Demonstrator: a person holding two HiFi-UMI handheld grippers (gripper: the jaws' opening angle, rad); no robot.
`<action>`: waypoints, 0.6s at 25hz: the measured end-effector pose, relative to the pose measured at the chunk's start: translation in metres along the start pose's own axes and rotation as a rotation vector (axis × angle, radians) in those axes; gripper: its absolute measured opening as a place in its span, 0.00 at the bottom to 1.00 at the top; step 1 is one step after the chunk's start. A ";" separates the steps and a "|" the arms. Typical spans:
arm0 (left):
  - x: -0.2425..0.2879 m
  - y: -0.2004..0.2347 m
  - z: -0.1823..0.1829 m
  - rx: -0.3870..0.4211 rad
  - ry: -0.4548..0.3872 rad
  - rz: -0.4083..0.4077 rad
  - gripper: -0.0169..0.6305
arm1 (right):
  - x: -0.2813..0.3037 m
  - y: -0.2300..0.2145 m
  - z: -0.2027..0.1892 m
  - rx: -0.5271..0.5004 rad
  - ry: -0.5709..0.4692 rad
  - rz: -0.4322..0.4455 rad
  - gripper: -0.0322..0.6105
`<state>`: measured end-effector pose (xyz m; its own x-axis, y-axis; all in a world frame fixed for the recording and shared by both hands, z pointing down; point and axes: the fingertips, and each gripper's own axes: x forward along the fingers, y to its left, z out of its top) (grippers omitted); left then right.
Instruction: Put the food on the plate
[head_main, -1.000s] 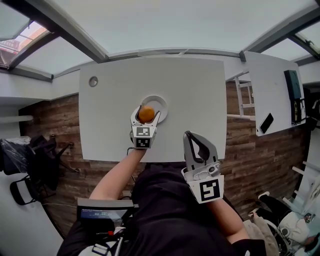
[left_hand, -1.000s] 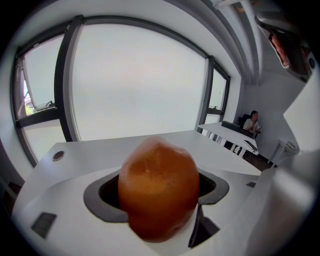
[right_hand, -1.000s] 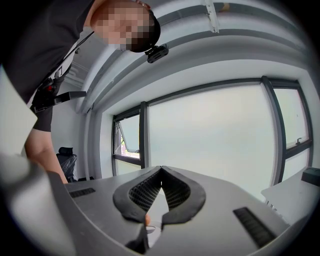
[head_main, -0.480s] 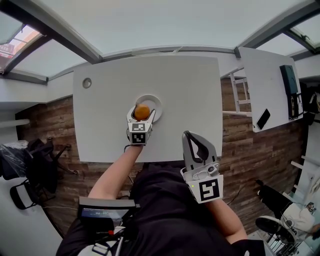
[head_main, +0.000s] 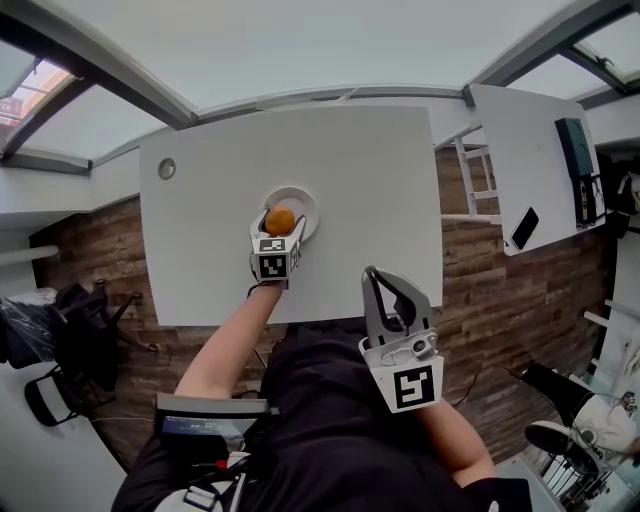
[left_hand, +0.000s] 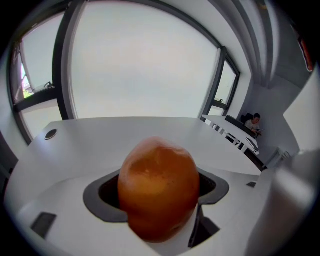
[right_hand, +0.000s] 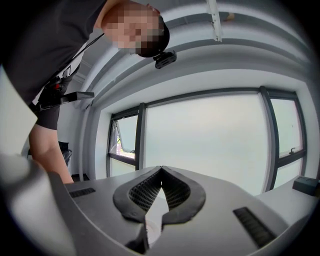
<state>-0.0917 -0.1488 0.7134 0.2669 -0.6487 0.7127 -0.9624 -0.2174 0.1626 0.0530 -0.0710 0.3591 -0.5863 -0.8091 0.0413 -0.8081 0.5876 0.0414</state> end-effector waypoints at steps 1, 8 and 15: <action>0.000 0.001 -0.002 -0.005 0.010 0.010 0.57 | -0.002 -0.003 0.001 -0.007 -0.002 -0.011 0.06; 0.005 -0.003 -0.002 0.054 0.016 0.007 0.57 | -0.008 -0.014 -0.005 -0.006 0.022 -0.069 0.06; 0.011 -0.007 -0.004 0.072 0.031 -0.001 0.57 | -0.012 -0.013 -0.011 -0.009 0.047 -0.064 0.06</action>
<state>-0.0820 -0.1514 0.7231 0.2652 -0.6259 0.7335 -0.9558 -0.2708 0.1145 0.0710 -0.0689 0.3686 -0.5298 -0.8439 0.0852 -0.8432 0.5349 0.0544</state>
